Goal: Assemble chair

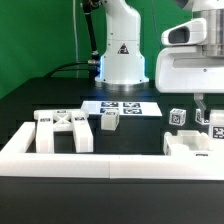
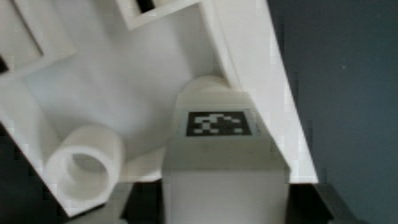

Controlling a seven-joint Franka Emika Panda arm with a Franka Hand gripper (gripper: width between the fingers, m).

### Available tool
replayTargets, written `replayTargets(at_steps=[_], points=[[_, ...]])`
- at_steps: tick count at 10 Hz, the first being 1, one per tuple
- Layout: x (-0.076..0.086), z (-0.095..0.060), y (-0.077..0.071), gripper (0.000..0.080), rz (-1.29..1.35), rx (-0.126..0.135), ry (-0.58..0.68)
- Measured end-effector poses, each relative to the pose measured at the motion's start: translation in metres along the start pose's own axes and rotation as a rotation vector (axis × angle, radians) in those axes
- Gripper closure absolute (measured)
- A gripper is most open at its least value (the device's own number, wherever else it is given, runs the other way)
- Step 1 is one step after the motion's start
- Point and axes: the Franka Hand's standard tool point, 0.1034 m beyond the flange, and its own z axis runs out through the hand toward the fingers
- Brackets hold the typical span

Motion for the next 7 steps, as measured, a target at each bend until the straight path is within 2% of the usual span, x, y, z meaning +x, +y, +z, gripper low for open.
replayTargets(at_steps=[3, 5, 7], points=[[0.0012, 0.0000, 0.0010, 0.0511, 0.335, 0.021, -0.015], [0.0012, 0.0000, 0.0010, 0.0511, 0.437, 0.020, -0.016], [0.0010, 0.0001, 0.0010, 0.0511, 0.388, 0.019, -0.016]])
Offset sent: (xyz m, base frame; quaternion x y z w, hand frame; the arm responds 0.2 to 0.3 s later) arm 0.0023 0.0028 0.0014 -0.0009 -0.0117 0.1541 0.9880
